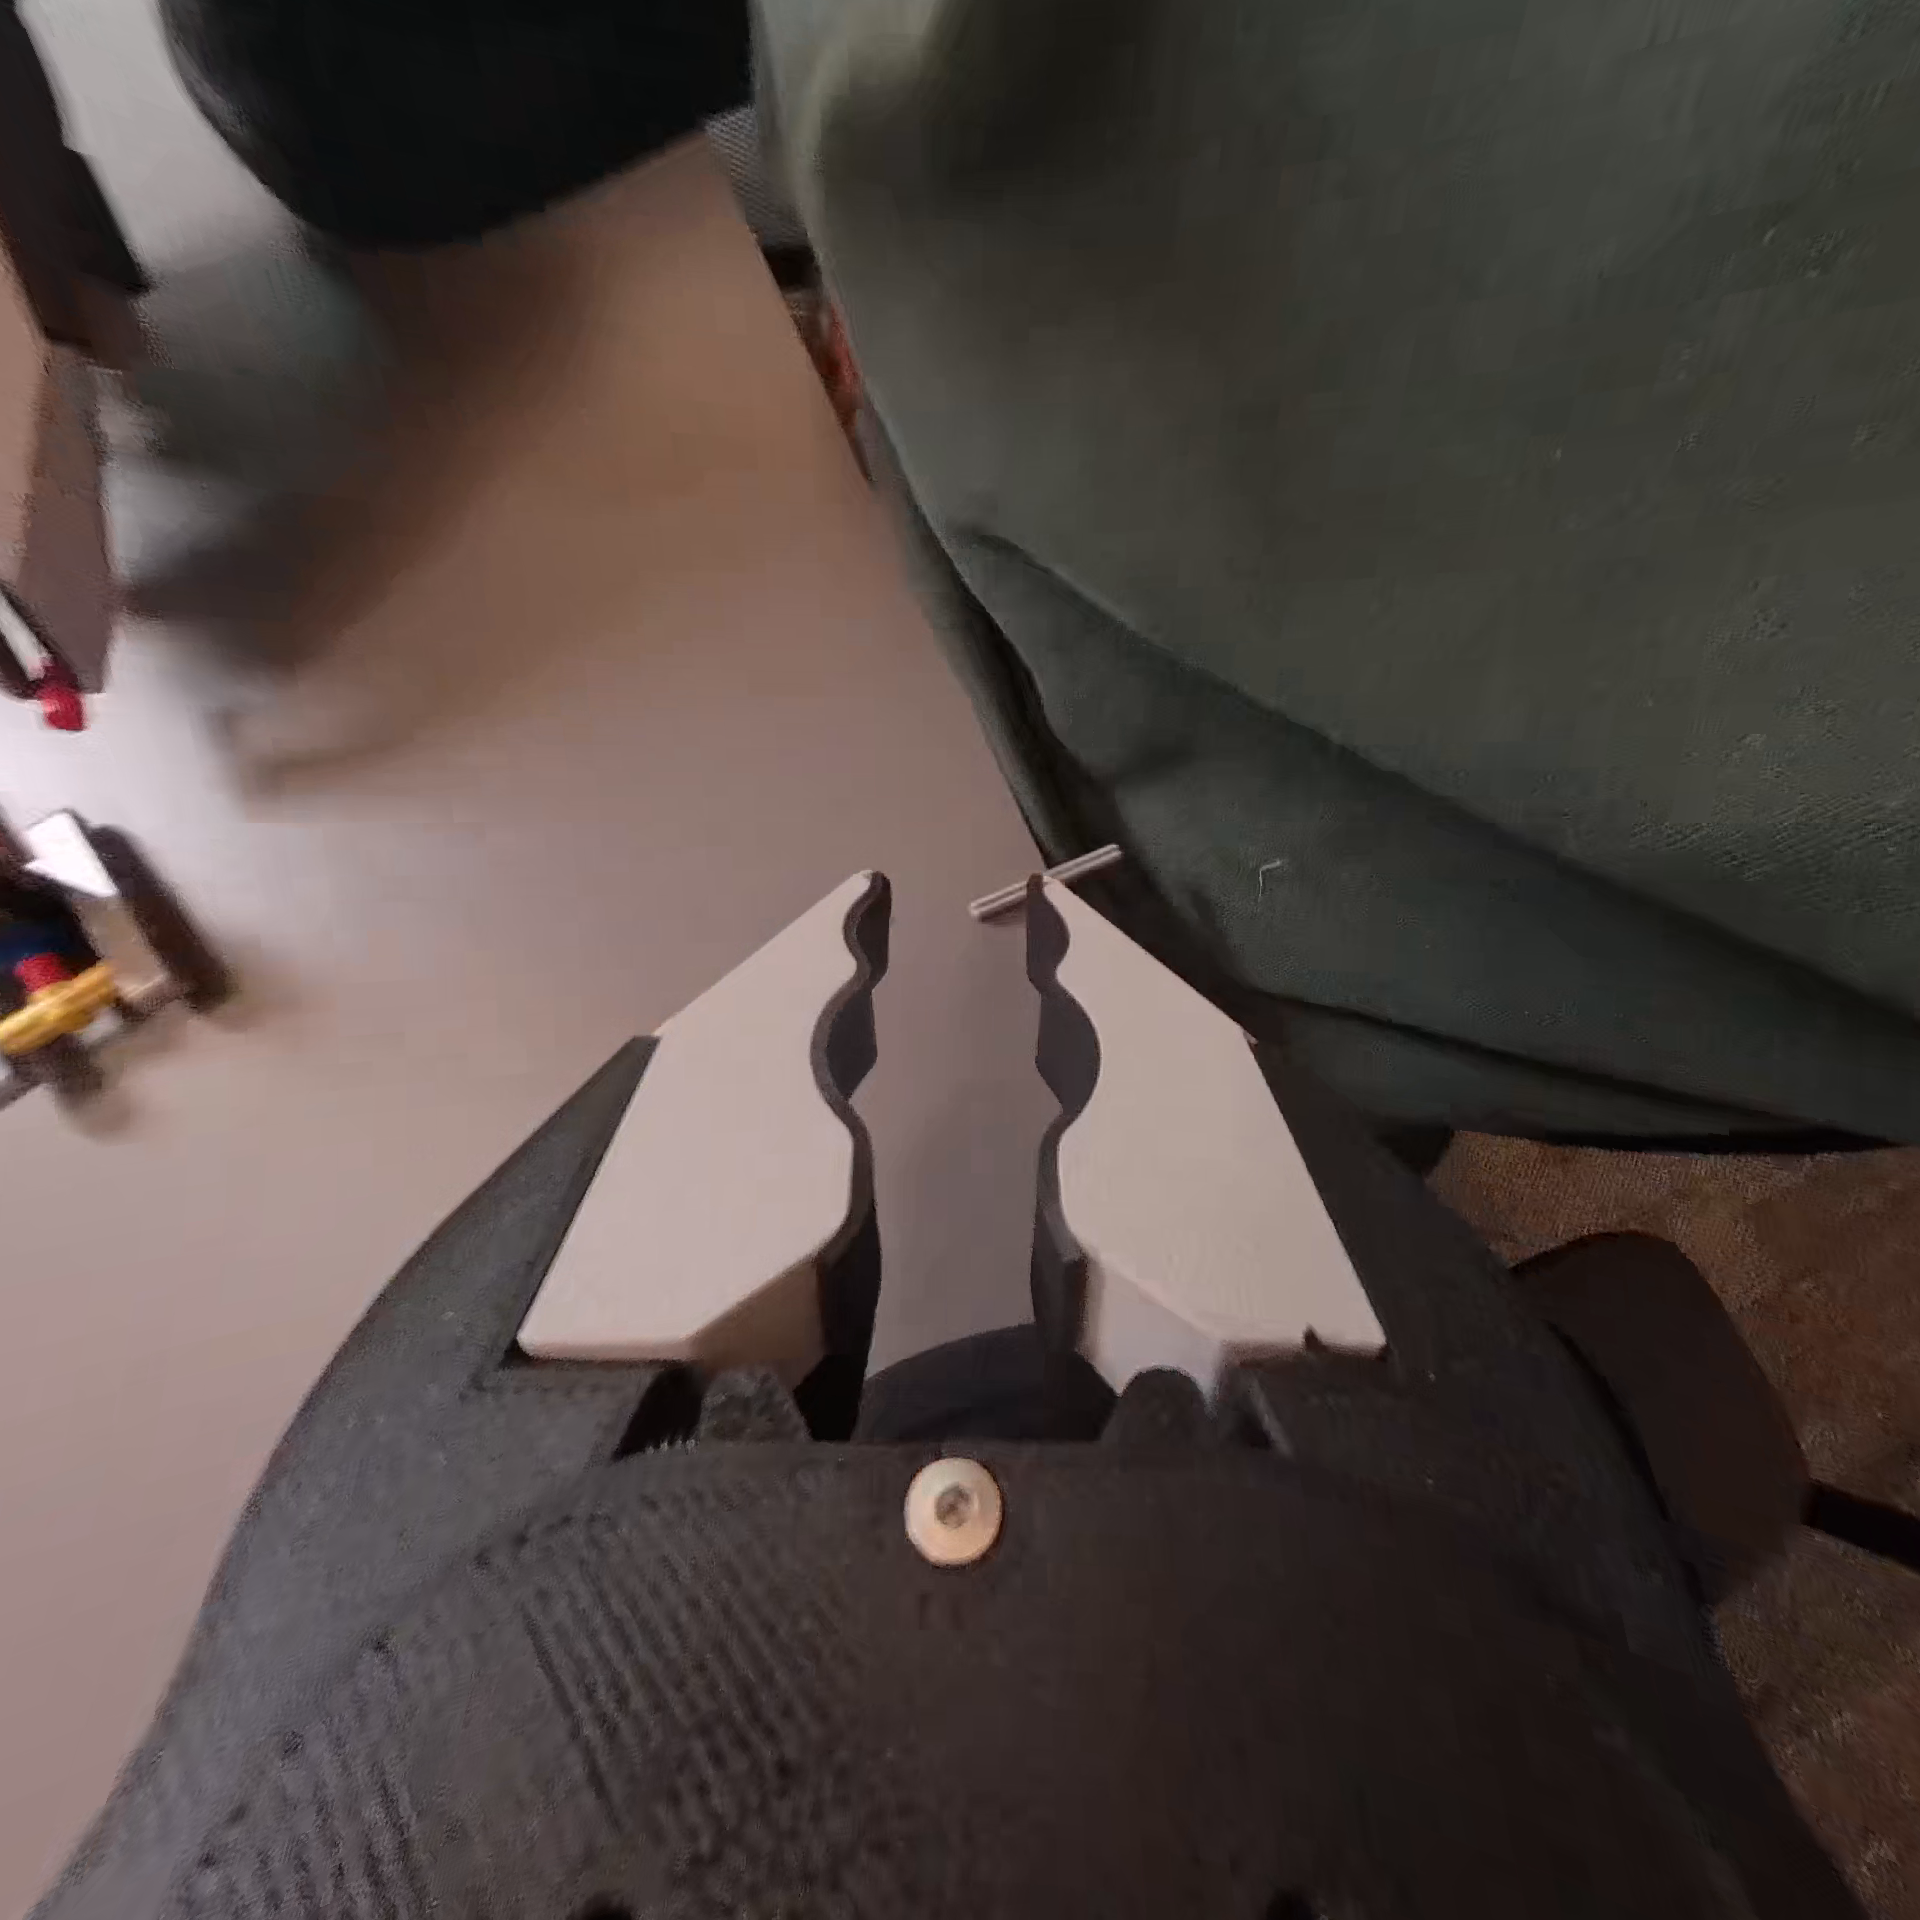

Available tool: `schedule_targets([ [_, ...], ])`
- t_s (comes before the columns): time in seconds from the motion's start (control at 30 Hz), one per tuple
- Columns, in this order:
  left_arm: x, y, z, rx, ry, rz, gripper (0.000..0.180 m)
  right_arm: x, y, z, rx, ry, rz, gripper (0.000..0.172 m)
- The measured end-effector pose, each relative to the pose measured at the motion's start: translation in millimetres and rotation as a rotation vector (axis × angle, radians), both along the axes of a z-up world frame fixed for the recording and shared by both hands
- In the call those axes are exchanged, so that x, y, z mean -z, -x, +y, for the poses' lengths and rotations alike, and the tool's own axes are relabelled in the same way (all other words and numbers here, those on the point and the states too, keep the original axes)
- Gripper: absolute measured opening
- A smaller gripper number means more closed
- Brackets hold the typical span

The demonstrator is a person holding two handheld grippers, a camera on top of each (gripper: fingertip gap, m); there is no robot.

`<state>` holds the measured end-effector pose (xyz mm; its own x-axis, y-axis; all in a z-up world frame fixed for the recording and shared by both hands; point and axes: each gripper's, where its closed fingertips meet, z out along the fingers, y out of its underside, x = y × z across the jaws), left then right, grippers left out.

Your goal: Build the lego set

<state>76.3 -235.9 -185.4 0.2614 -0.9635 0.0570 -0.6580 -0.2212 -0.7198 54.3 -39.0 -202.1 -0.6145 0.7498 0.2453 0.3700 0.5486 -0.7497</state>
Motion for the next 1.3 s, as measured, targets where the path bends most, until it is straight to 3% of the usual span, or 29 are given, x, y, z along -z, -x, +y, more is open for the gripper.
schedule_targets([
  [0.23,30.1,-18.5,-15.6,0.165,-0.026,0.143,0.031,-2.4,-2.8,2.8,0.014,0.024,-0.001,0.004],
  [0.37,36.4,-18.2,-10.3,0.158,-0.01,0.136,0.017,-5.4,-7.5,4.3,0.016,0.031,0.002,0.004],
  [0.47,36.0,-11.6,9.7,0.028,0.001,0.107,0.003,-5.3,-9.9,6.6,0.016,0.023,0.0,0.004],
  [0.83,32.2,34.3,125.4,-0.549,0.062,-0.005,0.003,-0.6,-13.4,6.8,-0.016,-0.011,-0.002,0.004],
  [1.07,25.7,17.7,166.0,-0.594,0.193,-0.09,0.003,-0.9,-13.3,-4.2,-0.067,-0.045,0.03,0.004],
  [1.3,30.6,16.6,172.6,-0.613,0.268,-0.108,0.003,8.1,-13.6,-11.0,-0.105,-0.077,0.022,0.004],
])
